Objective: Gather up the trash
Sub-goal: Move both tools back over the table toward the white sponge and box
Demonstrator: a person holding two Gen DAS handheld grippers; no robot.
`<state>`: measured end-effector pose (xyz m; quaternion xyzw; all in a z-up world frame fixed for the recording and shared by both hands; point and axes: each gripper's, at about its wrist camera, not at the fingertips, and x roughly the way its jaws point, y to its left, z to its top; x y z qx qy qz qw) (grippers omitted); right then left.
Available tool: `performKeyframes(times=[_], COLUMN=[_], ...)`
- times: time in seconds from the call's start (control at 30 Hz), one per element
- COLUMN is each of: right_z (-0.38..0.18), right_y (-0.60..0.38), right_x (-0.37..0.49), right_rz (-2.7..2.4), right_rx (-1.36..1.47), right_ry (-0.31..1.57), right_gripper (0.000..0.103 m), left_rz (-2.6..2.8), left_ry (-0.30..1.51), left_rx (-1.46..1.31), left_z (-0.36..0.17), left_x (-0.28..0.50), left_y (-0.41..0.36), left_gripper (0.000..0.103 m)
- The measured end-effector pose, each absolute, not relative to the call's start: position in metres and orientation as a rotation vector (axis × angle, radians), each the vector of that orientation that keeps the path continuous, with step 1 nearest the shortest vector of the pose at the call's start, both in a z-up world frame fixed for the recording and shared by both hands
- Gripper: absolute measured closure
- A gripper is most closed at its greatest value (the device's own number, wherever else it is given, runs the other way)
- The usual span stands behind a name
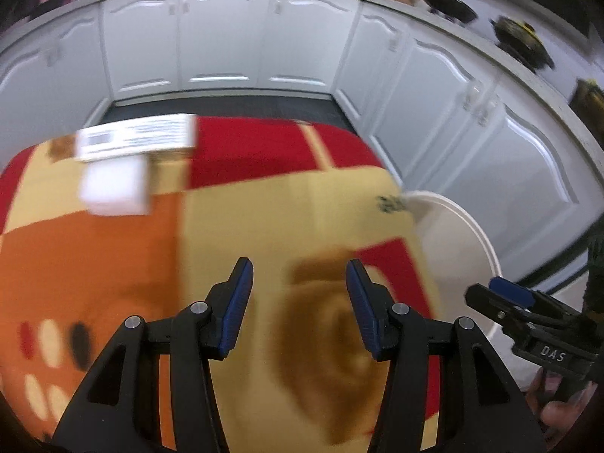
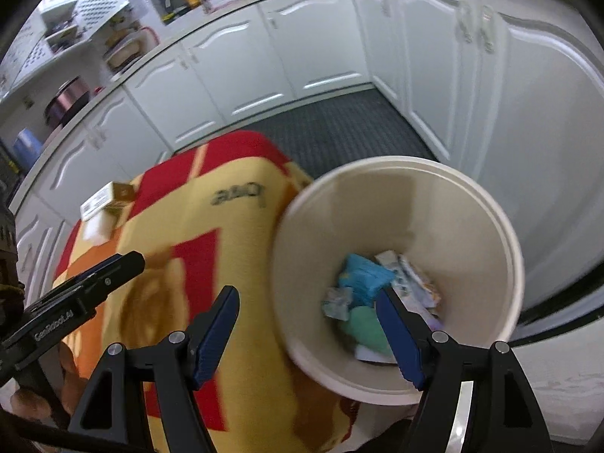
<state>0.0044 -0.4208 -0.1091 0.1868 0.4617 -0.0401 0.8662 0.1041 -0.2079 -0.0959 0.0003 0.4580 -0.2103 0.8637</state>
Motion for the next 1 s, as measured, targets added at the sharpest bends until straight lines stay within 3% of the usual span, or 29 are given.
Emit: performKeyframes(times=[0.47, 0.77, 1.0], right_z=[-0.102, -0.1, -0.1], right_y=[-0.36, -0.359, -0.36], right_x=[0.038, 0.044, 0.046], right_rz=[0.032, 0.028, 0.027], right_rx=[0.339, 0.34, 0.339], right_ry=[0.98, 0.987, 0.989], right_gripper=[0.03, 0.03, 0.03], left_rz=[-0.106, -0.183, -0.472], left_ry=[0.871, 1.039, 1.147], left_rx=[-0.174, -0.009, 0.06], left_z=[-0.066, -0.109, -0.118], left_x=[0.231, 0.309, 0.259], left_y=[-0.063, -0.1, -0.126], left_gripper=[0.053, 0.053, 0.053])
